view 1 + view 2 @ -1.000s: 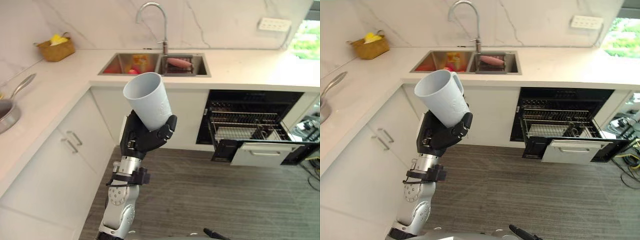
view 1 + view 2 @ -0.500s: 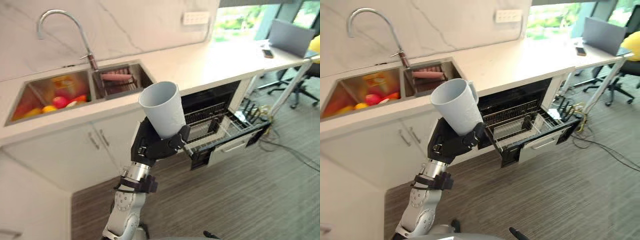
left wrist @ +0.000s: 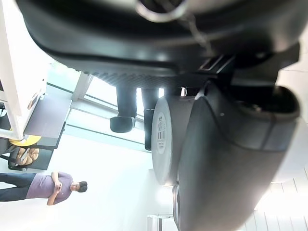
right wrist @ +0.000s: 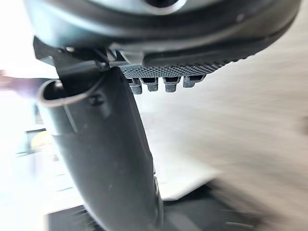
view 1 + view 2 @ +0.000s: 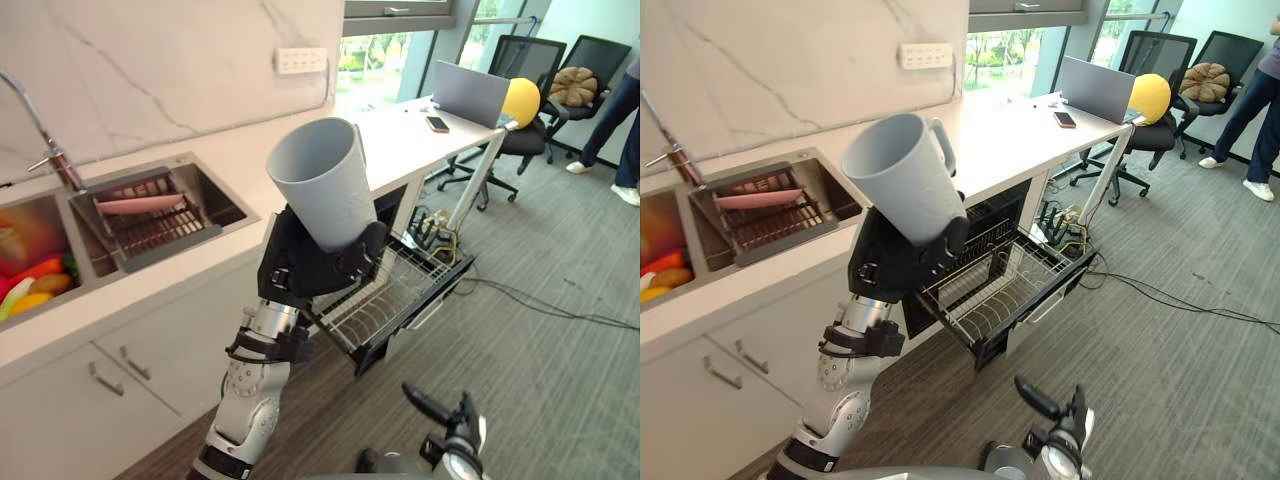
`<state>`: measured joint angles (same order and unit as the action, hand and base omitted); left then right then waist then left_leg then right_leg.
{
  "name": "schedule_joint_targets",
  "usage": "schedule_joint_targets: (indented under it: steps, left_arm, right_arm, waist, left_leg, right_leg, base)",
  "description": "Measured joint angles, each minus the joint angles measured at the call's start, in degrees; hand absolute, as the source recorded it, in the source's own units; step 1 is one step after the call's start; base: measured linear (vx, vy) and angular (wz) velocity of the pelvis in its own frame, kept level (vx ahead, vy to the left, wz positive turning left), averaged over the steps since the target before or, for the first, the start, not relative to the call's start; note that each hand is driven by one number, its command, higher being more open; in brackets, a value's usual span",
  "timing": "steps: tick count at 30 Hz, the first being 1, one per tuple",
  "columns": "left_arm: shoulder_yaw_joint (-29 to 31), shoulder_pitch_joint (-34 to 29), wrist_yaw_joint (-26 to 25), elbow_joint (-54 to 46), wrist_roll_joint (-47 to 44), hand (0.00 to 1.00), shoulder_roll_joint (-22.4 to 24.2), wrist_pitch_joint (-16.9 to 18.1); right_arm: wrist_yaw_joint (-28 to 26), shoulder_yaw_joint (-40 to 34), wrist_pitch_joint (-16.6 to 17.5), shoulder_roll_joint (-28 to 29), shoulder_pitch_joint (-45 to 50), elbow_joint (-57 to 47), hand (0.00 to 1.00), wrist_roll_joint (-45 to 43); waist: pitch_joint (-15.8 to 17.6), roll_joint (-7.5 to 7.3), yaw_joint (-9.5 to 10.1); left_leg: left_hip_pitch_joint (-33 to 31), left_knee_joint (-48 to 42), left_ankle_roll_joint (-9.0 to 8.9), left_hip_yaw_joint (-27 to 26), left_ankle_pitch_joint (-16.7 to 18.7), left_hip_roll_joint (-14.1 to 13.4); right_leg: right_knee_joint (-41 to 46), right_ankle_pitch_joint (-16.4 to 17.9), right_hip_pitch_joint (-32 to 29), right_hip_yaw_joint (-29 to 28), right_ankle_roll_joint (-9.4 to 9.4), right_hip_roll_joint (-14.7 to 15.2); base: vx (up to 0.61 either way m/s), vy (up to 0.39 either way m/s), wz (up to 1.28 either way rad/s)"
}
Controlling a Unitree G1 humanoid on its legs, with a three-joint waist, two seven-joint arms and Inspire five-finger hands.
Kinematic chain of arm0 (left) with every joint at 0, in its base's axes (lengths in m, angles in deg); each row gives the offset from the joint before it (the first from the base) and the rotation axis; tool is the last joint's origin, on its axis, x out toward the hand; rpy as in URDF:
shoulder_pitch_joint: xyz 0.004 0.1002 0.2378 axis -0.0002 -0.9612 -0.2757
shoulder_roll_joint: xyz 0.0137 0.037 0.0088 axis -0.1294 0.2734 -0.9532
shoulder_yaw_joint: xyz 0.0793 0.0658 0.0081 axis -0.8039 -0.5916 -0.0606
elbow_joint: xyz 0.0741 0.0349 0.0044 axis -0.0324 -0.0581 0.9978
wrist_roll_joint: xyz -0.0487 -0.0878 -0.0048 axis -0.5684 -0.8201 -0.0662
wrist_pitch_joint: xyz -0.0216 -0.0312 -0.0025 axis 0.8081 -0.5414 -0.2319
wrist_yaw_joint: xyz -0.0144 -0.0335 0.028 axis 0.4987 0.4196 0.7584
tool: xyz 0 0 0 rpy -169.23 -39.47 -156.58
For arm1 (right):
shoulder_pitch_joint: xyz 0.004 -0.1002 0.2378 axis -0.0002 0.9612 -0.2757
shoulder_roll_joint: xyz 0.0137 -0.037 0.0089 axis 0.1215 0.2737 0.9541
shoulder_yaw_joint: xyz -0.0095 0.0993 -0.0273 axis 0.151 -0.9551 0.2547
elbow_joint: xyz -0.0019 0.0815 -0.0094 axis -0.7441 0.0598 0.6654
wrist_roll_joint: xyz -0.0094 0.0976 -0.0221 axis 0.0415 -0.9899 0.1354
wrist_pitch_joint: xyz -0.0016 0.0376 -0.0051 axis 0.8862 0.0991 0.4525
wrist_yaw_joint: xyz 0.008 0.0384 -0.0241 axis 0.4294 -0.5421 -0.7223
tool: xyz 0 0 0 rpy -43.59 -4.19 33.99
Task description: Walk over to the sink, pick up the cup, carry it to the dishwasher, place the cup inside the dishwasher, then close the dishwasher door
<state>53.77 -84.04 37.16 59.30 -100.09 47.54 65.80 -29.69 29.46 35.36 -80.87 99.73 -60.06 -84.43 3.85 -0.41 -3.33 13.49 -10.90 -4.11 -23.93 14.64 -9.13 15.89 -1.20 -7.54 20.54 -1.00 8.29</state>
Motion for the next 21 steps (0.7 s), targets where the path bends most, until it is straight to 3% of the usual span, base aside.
schedule_joint_targets:
  steps: [2,4,7,10,11,12,14,16,17,19,20,21]
  left_arm:
    - [-0.8,-0.1,-0.1,-0.1,2.2,0.0,1.1,0.9]
    - [-0.8,-0.1,-0.7,-0.6,3.3,0.0,0.7,1.1]
    - [0.9,-2.0,-1.9,-3.3,3.6,0.0,0.7,1.2]
    - [2.0,-4.8,-4.0,-4.6,5.0,0.0,0.6,2.1]
    - [2.2,-6.4,-5.9,-4.6,5.3,0.0,0.6,2.0]
    - [2.2,-7.8,-7.5,-4.6,5.8,0.0,1.1,1.9]
    - [2.2,-9.9,-8.6,-4.5,7.3,0.0,1.3,1.7]
    - [1.8,-11.7,-9.9,-4.2,12.9,0.0,1.2,2.4]
    - [1.4,-11.8,-12.1,-4.1,19.6,0.0,1.0,3.5]
    - [0.1,-11.7,-14.9,-3.4,26.6,0.0,0.0,4.5]
    - [-0.3,-10.2,-15.8,-2.0,29.5,0.0,-0.4,4.4]
    - [-1.0,-8.2,-17.6,-0.3,32.1,0.0,-0.2,3.7]
  right_arm:
    - [-0.5,-3.5,1.7,-0.4,1.4,-11.5,1.0,1.7]
    - [-2.3,-6.2,2.1,-0.9,3.1,-21.7,1.0,1.7]
    - [-4.4,-10.9,2.3,-1.7,4.5,-38.5,1.0,1.7]
    - [-6.3,-12.6,5.1,-1.7,4.2,-48.1,1.0,1.5]
    - [-7.6,-11.8,6.4,-1.7,4.1,-49.8,1.0,1.5]
    - [-9.3,-10.9,7.2,-1.9,4.0,-51.9,1.0,1.4]
    - [-11.9,-9.9,8.8,-2.6,3.0,-52.9,1.0,1.1]
    - [-14.0,-9.6,9.5,-4.2,1.7,-52.8,1.0,-0.1]
    - [-15.6,-9.4,9.7,-5.6,0.5,-52.9,1.0,-3.1]
    - [-17.0,-8.1,9.7,-7.1,-1.3,-52.4,1.0,-7.1]
    - [-18.0,-6.8,10.2,-7.2,-2.4,-52.6,1.0,-8.5]
    - [-18.7,-5.7,10.4,-7.4,-4.7,-52.1,1.0,-8.7]
  waist:
    - [0.1,2.09,0.19]
    - [0.0,2.57,0.01]
    - [0.4,2.14,-0.82]
    - [0.4,1.91,-0.75]
    - [0.2,1.22,-0.59]
    - [0.6,1.73,-0.47]
    - [1.0,2.22,0.35]
    - [0.7,2.6,1.03]
    - [0.6,2.71,0.98]
    - [-0.8,2.77,1.5]
    - [-1.2,2.6,0.35]
    - [-1.2,2.85,0.47]
  left_leg:
    - [0.7,0.5,-1.28,-0.9,0.2,-2.0]
    - [1.9,1.8,-1.95,-2.2,-0.3,-2.6]
    - [3.2,2.6,-2.13,-3.3,-0.4,-2.8]
    - [2.4,-0.9,-2.36,-3.2,-0.2,-3.7]
    - [-1.5,-10.0,-2.23,-2.1,-0.3,-5.6]
    - [-7.2,-22.3,-1.17,0.6,-1.3,-8.9]
    - [-11.8,-32.5,-1.78,3.0,-2.0,-12.2]
    - [-11.9,-24.9,-0.84,2.9,0.3,-11.9]
    - [-11.9,-14.2,-0.44,2.9,0.0,-10.4]
    - [-10.1,-4.5,-2.33,3.0,-4.7,-6.6]
    - [-10.0,-2.3,-2.02,3.6,-6.5,-4.6]
    - [-9.9,-1.4,-1.66,3.3,-6.8,-3.6]
  right_leg:
    - [0.1,1.9,0.0,0.2,0.88,-2.1]
    - [0.2,2.8,0.5,0.1,1.15,-3.1]
    - [1.2,4.2,0.6,-0.5,1.06,-3.6]
    - [0.2,5.7,1.3,-1.0,0.74,-4.1]
    - [-2.1,5.7,2.8,-1.2,0.67,-4.4]
    - [-4.8,5.7,4.9,-1.3,0.66,-5.6]
    - [-7.2,5.6,7.9,-1.4,0.71,-6.8]
    - [-7.8,5.5,9.4,-1.6,0.85,-6.5]
    - [-7.8,5.3,9.2,-1.6,0.53,-6.1]
    - [-8.1,4.1,8.3,-3.9,-0.61,-4.9]
    - [-9.3,2.7,8.1,-5.9,-1.37,-4.4]
    - [-10.3,1.5,7.6,-7.1,-1.33,-4.2]
  base:
    - [0.25,-0.193,-0.12]
    - [0.12,-0.115,-0.11]
    - [0.02,-0.035,-0.1]
    - [0.0,-0.022,-0.06]
    - [0.01,-0.133,0.06]
    - [0.01,-0.144,0.1]
    - [0.05,-0.08,0.02]
    - [0.08,0.027,-0.03]
    - [0.07,0.073,0.03]
    - [0.14,0.117,-0.15]
    - [0.21,0.125,-0.15]
    - [0.18,0.087,-0.01]
